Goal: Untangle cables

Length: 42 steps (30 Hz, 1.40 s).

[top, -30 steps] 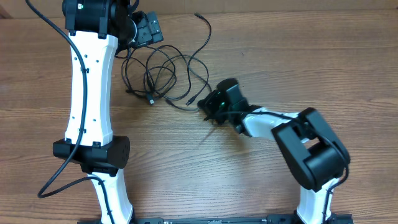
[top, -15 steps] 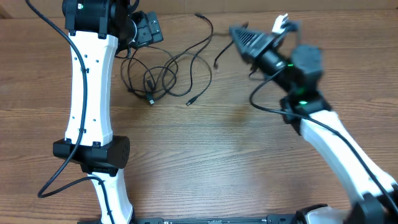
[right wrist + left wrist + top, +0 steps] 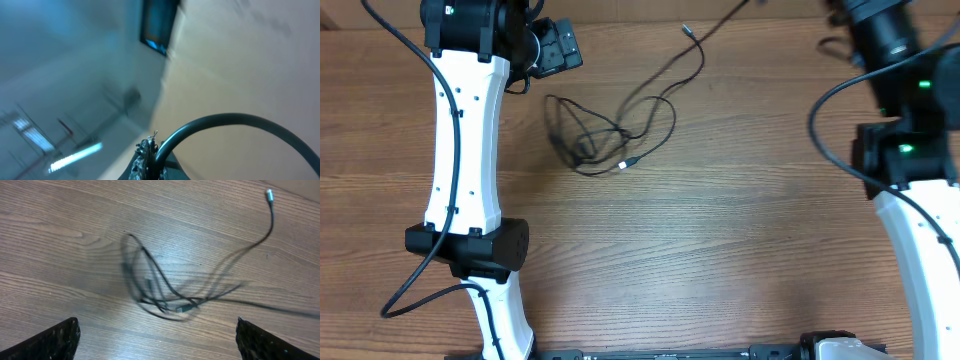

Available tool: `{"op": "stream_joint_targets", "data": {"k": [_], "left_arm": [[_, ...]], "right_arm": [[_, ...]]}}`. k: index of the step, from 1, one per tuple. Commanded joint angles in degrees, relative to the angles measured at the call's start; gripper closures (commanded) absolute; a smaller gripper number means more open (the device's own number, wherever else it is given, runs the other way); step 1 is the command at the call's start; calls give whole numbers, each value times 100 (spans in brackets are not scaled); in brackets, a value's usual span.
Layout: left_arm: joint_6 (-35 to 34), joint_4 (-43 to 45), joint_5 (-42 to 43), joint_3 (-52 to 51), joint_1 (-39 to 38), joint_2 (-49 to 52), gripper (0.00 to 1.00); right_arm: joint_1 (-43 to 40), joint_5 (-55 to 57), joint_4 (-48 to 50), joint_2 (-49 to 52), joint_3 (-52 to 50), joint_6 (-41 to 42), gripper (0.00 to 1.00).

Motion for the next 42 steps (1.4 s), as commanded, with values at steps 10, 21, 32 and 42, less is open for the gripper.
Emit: {"op": "stream_joint_targets", "data": {"k": [10, 21, 32, 42], "left_arm": [[105, 7, -79, 0, 26, 35, 0], [105, 7, -76, 0, 26, 35, 0], [105, 7, -79, 0, 26, 35, 0], [105, 179, 210, 0, 24, 35, 0]], "right_arm": [[-177, 2258, 149, -63, 1657, 256, 96], [-175, 2524, 697, -9, 1891, 573, 96], [-170, 1963, -496, 166, 1888, 573, 96], [-173, 1672, -575, 315, 1888, 404, 96]]}}
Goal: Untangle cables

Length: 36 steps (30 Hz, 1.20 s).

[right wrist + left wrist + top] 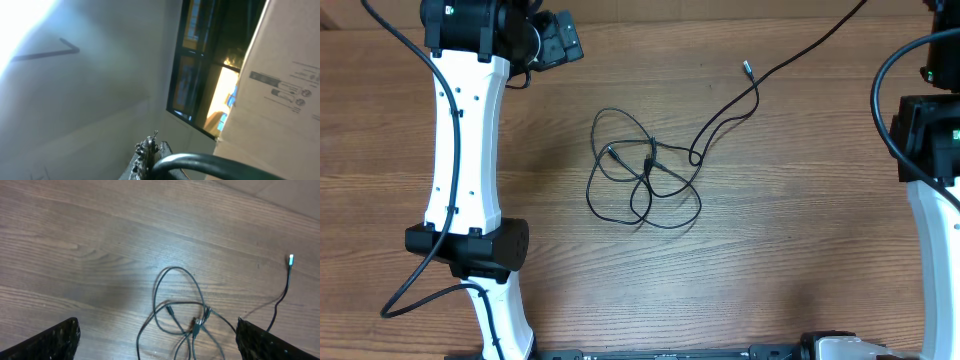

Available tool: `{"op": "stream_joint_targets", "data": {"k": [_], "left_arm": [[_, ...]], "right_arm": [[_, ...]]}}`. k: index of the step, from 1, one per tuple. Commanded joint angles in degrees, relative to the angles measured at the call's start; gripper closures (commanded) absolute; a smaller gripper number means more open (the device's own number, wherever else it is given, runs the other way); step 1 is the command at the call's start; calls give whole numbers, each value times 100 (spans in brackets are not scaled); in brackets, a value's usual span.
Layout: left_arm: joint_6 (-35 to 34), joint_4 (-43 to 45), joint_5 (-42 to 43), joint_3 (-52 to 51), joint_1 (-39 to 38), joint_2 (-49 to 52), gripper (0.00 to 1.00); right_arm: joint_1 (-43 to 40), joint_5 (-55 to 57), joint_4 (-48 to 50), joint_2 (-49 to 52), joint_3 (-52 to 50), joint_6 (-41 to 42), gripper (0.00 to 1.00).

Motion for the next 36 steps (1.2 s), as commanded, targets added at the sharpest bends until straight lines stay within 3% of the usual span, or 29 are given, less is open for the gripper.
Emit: {"op": "stream_joint_targets", "data": {"k": [1, 3, 8, 19, 21, 23, 26, 28, 36], "left_arm": [[129, -107, 256, 2, 24, 35, 0], [813, -114, 638, 2, 17, 52, 1], [3486, -457, 2124, -26, -201, 116, 0], [5687, -627, 2258, -26, -1209, 826, 0], [6118, -629, 2310, -26, -1381, 1034, 5], [6704, -629, 2645, -26, -1517, 1191, 19], [7427, -627, 3421, -26, -1631, 1279, 14], [7702, -595, 3762, -26, -1655, 1281, 0], [7576, -203, 3803, -31, -1711, 1375, 1]], "right_arm": [[-39, -114, -13, -13, 111, -210, 96], [-42, -109, -33, -13, 111, -378, 96], [-48, -116, -177, -13, 111, -487, 96], [-50, -116, -315, 50, 111, -487, 96], [-50, -116, -313, 50, 111, -487, 96], [-79, -120, -315, 50, 111, -487, 96], [-162, -151, -315, 50, 111, -487, 96], [-249, -221, -315, 50, 111, -487, 96], [-505, -442, -380, 50, 111, -485, 96]]}}
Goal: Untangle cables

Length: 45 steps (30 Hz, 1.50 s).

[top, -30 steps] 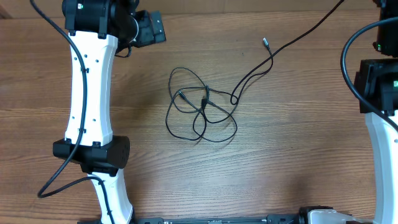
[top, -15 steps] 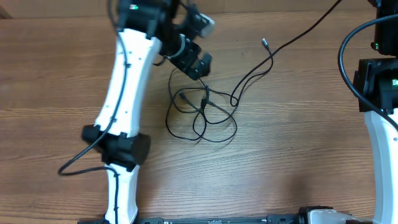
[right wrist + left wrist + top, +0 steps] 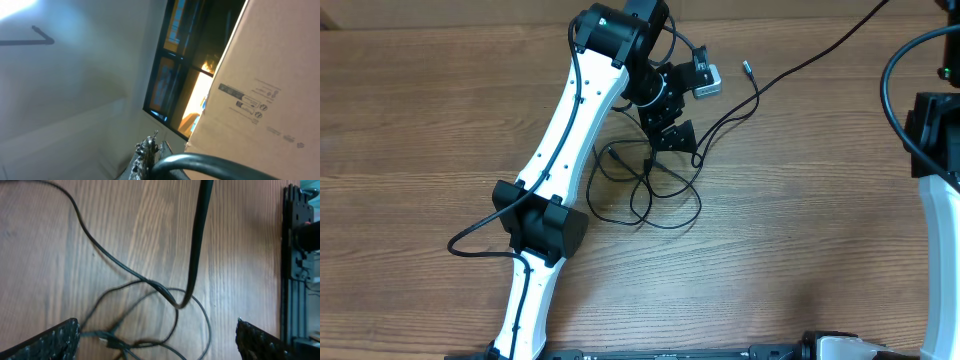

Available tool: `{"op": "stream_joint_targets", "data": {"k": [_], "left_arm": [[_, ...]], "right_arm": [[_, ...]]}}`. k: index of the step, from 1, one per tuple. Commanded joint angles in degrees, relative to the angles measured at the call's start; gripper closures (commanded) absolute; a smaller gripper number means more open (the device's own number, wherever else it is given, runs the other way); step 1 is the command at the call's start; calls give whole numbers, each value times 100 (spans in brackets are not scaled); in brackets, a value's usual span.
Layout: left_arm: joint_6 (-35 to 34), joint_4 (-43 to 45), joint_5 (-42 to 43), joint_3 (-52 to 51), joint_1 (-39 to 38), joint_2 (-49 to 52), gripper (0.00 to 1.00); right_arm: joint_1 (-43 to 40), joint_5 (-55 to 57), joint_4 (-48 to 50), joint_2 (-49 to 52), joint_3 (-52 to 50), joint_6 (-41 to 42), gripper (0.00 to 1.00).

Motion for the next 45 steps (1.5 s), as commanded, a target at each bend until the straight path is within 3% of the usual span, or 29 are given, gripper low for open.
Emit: {"op": "stream_joint_targets", "data": {"k": [1, 7, 14, 18, 19, 21, 22, 23, 24, 33, 45], "left_arm": [[107, 173, 295, 31, -22, 70, 0], [4, 229, 671, 31, -131, 518, 1], [857, -131, 1733, 31, -214, 719, 0], [874, -131, 1606, 31, -216, 739, 0], [874, -118, 1504, 31, -225, 741, 5], [874, -92, 1263, 31, -225, 741, 30], [872, -94, 1165, 31, -225, 741, 49], [872, -96, 1095, 31, -225, 741, 78], [846, -101, 1038, 31, -225, 741, 96], [376, -116, 782, 42, -223, 723, 96], [-776, -219, -1032, 538, 9, -424, 96]], "right_arm": [[-50, -129, 33, 7, 105, -44, 96], [-55, -120, 35, 7, 103, -44, 96], [-186, -127, 33, 9, 103, -44, 96], [-234, -140, 31, 9, 103, -46, 96], [-234, -142, 31, 9, 101, -44, 96], [-234, -142, 31, 9, 101, -46, 96], [-234, -142, 28, 9, 101, -46, 96], [-234, -142, 26, 9, 101, -46, 96], [-234, -142, 22, 9, 101, -46, 96], [-234, -140, -258, 17, 101, -59, 96], [-234, -79, -1360, 105, 101, -798, 96]]}}
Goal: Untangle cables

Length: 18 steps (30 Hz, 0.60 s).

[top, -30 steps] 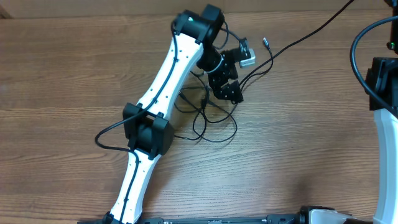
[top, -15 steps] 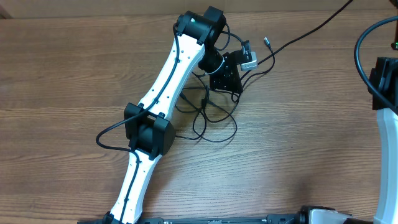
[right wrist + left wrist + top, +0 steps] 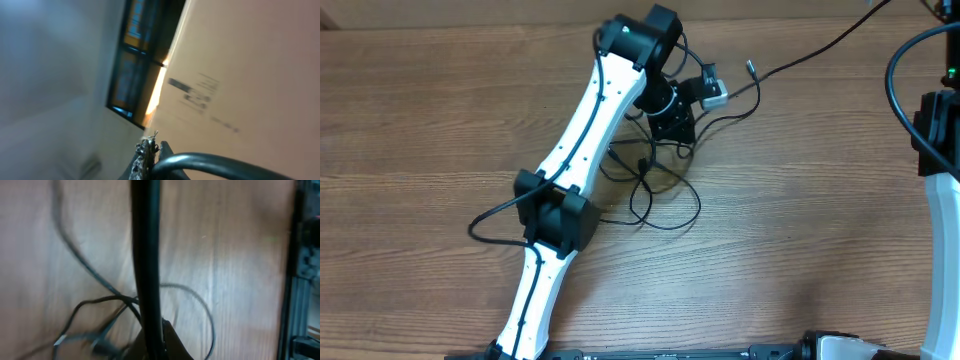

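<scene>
A loose tangle of thin black cables (image 3: 655, 190) lies on the wooden table, just behind its middle. One strand runs from it up to the top right (image 3: 820, 42), and a plug end (image 3: 750, 68) lies beside that strand. My left gripper (image 3: 672, 122) is down at the tangle's far edge. In the left wrist view it (image 3: 152, 342) is shut on a black cable (image 3: 146, 255) that looks thick and blurred this close. My right gripper (image 3: 152, 150) is raised out of the overhead view, shut on a black cable (image 3: 225, 162).
The left arm (image 3: 585, 150) stretches diagonally over the table's left half. The right arm (image 3: 940, 140) stands at the right edge. A black rail (image 3: 305, 280) borders the table in the left wrist view. A cardboard box (image 3: 240, 75) and a dark window (image 3: 135, 65) fill the right wrist view.
My left gripper was open over the tangle's far side; now it is lower and shut on a cable strand. The right wrist view has tilted a little, still shut on its cable.
At first the tangle lay at the back left, near my open left gripper, while the right held a cable up high. Then the tangle lay nearer the middle. Then the left arm was over it, open. Now it is shut on a strand.
</scene>
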Available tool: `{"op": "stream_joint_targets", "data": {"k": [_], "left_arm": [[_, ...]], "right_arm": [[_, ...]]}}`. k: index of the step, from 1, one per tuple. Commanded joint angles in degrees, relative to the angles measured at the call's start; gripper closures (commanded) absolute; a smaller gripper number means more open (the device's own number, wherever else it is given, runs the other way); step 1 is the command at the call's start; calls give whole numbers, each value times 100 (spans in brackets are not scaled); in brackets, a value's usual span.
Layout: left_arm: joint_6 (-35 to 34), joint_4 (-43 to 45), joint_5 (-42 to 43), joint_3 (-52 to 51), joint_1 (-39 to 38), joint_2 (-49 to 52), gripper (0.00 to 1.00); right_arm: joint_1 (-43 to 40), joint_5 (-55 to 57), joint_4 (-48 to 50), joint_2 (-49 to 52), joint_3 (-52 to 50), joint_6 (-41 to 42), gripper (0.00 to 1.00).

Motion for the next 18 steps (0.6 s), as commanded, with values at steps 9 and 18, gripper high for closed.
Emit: {"op": "stream_joint_targets", "data": {"k": [9, 18], "left_arm": [[-973, 24, -1858, 361, 450, -2806, 96], [-1021, 660, -2830, 361, 468, -4212, 96]], "right_arm": [[-22, -264, -966, 326, 96, -704, 96], [-17, -852, -1589, 387, 96, -1084, 96]]}}
